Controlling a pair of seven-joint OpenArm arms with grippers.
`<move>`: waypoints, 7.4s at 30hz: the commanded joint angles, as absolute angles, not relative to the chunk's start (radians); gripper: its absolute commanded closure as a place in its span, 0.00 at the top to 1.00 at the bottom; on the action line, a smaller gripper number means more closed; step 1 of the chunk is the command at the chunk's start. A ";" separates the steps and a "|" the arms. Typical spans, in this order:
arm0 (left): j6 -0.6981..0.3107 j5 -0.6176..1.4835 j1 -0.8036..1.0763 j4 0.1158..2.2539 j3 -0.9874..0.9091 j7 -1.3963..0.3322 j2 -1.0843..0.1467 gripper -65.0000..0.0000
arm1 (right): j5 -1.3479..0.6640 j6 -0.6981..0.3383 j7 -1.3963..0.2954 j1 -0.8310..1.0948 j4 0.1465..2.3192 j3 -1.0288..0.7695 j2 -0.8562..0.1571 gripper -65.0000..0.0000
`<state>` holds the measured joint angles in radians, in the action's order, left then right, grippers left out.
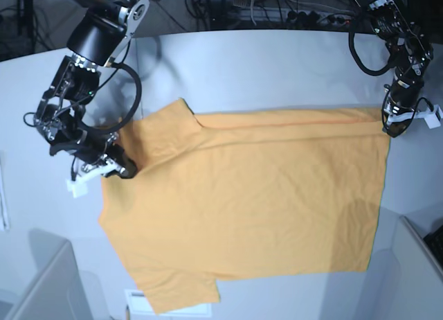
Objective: Fold the T-shirt properly
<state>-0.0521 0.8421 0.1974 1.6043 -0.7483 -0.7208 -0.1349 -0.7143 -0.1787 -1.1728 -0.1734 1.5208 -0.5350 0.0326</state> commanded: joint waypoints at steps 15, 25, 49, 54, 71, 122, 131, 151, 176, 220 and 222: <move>-0.059 0.779 0.097 1.521 -0.750 -0.707 -0.182 0.00 | -0.737 -0.182 -1.055 -0.289 1.330 -0.521 -0.025 0.00; -0.059 0.759 0.045 1.486 -0.676 -0.704 -0.200 0.00 | -0.739 -0.182 -0.935 -0.331 1.202 -0.392 -0.061 0.00; -0.061 0.759 -0.056 1.354 -0.671 -0.704 -0.245 0.00 | -0.737 -0.182 -0.869 -0.403 1.076 -0.383 -0.090 0.16; -0.062 0.759 -0.090 1.354 -0.682 -0.700 -0.245 0.41 | -0.737 -0.182 -0.860 -0.400 1.086 -0.394 -0.090 0.41; -0.239 0.768 0.145 1.644 -0.969 -0.700 -0.134 0.69 | -0.750 0.220 -0.483 0.153 1.819 -0.398 0.016 0.42; -0.358 0.759 0.042 1.150 -0.924 -0.699 -0.139 0.00 | -0.949 0.176 -0.348 0.076 1.346 -0.437 0.044 0.13; -0.357 0.760 0.027 1.162 -0.914 -0.708 -0.165 0.00 | -0.951 0.182 -0.354 0.061 1.371 -0.435 0.018 0.00; -0.271 0.760 0.145 1.400 -0.894 -0.854 -0.185 0.00 | -0.951 0.344 -0.470 0.127 1.587 -0.441 0.016 0.00; -0.272 0.768 0.426 1.604 -0.990 -0.855 -0.180 0.00 | -0.955 0.344 -0.467 0.472 1.851 -0.440 0.042 0.00; -0.272 0.768 0.552 1.644 -1.032 -0.857 -0.170 0.11 | -0.955 0.344 -0.407 0.650 1.868 -0.443 0.042 0.17; -0.272 0.768 0.552 1.644 -1.061 -0.857 -0.170 0.35 | -0.955 0.344 -0.410 0.651 1.868 -0.463 0.047 0.38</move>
<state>-0.2642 0.7589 0.5377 1.6279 -1.0527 -0.8726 -0.1532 -0.9581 0.3489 -0.4301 0.6456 1.8465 -0.4549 0.0528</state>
